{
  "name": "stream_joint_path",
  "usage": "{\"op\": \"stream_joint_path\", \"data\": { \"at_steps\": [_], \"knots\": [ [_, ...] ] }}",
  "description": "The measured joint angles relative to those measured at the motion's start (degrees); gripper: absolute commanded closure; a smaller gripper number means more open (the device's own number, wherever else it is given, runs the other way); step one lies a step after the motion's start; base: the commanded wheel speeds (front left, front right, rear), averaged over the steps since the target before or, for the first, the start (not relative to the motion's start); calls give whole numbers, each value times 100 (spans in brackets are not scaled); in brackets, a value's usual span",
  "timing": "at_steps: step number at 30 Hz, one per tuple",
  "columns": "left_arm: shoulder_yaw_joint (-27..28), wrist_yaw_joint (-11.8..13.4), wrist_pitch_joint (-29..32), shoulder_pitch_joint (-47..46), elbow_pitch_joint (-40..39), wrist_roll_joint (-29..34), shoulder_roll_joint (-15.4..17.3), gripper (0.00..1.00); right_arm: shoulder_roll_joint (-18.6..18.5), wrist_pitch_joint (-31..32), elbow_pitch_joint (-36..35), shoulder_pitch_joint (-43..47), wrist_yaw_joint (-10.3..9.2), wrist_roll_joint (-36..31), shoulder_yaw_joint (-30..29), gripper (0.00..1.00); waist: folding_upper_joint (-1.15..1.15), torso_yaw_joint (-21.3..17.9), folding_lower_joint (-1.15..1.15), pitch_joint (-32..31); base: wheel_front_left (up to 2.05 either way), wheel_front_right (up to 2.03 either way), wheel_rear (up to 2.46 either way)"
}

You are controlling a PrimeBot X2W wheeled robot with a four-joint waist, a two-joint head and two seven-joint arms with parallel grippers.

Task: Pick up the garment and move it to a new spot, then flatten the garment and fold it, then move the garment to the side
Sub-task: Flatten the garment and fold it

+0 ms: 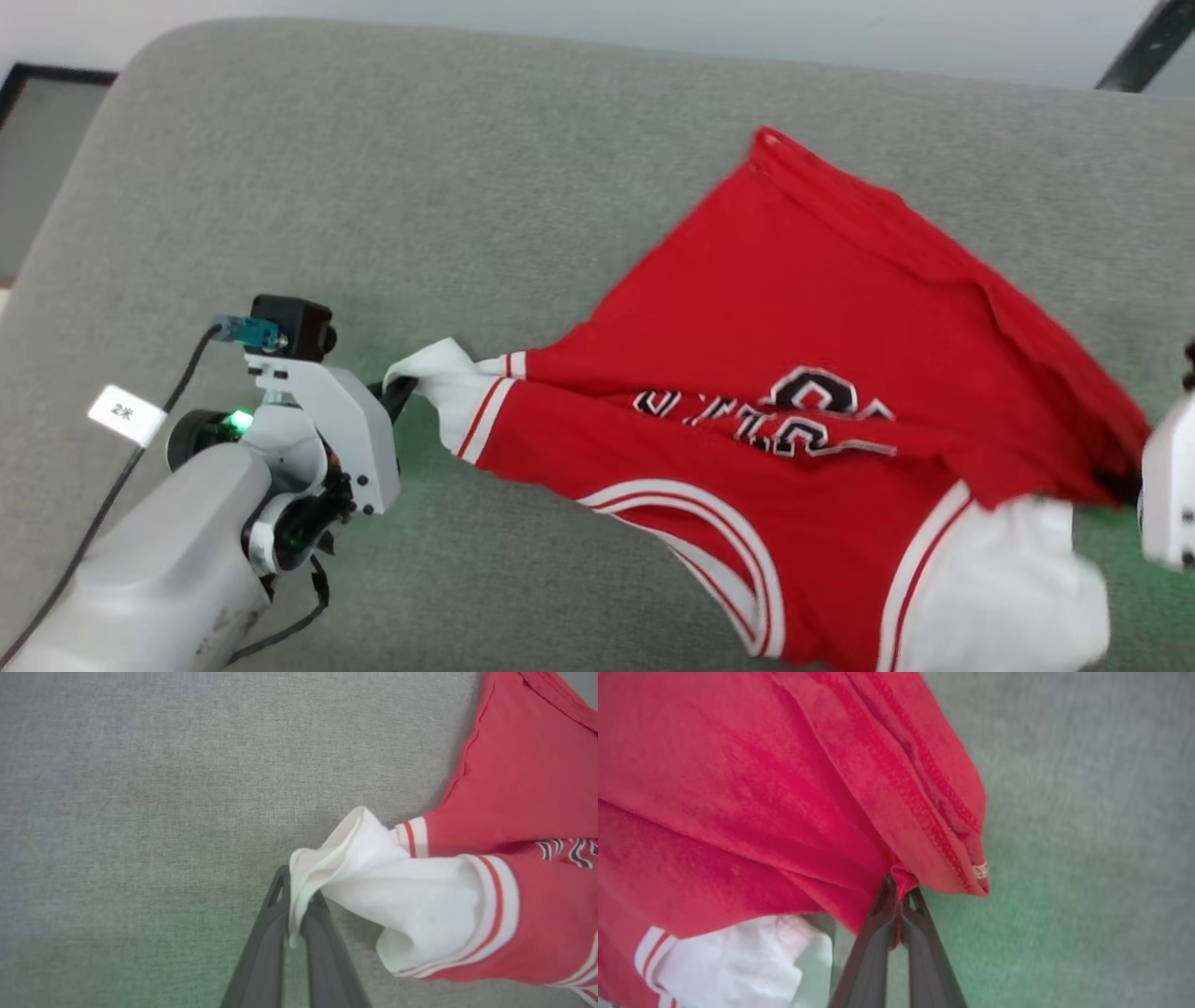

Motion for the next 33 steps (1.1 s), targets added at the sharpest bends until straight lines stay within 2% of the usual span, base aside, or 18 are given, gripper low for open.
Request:
{"op": "stream_joint_path", "data": {
  "at_steps": [5, 8, 11, 15, 16, 17, 18, 19, 25, 28, 33],
  "knots": [
    [21, 167, 78, 73, -360, -29, 147, 100, 334, 539, -1096, 1075, -1, -240, -669, 100, 0, -161, 0, -59, 0, 0, 0],
    [44, 254, 118, 73, -544, -30, 207, 100, 634, 668, -1471, 1381, -1, -428, -989, 100, 0, -187, 0, -16, 0, 0, 0],
    [47, 336, 144, 74, -673, -30, 219, 100, 837, 636, -1495, 1427, -1, -635, -1158, 100, 0, -192, 0, 44, 0, 0, 0],
    [36, 385, 183, 71, -764, -30, 219, 100, 1037, 559, -1121, 1224, 3, -916, -1249, 100, 0, -185, 0, 95, 0, 0, 0],
    [30, 386, 202, 68, -777, -29, 218, 100, 1070, 545, -1003, 1157, 8, -999, -1254, 94, 0, -181, 0, 97, 0, 0, 0],
    [19, 387, 211, 65, -786, -29, 218, 100, 1057, 533, -913, 1096, 9, -1082, -1184, 81, 0, -179, 0, 93, 0, 0, 0],
    [14, 388, 213, 65, -788, -29, 216, 100, 1056, 517, -823, 1039, 9, -1136, -1146, 56, 0, -178, 0, 84, 0, 0, 0],
    [5, 389, 230, 65, -786, -29, 216, 100, 1082, 519, -714, 974, 9, -1154, -1144, 0, 0, -179, 0, 68, 0, 0, 0],
    [-19, 438, 255, 136, -813, -31, 260, 100, 931, 820, -705, 755, 5, -1180, -1039, 0, 0, -201, 0, -97, 0, 0, 0],
    [-25, 471, 244, 237, -838, -47, 287, 100, 789, 1099, -1090, 866, 0, -1027, -1027, 0, 0, -215, 0, -204, 0, 0, 0],
    [-22, 516, 203, 371, -923, -93, 319, 100, 656, 1308, -2111, 1124, -2, -865, -1388, 0, 0, -230, 0, -376, 0, 0, 0]
  ]
}}
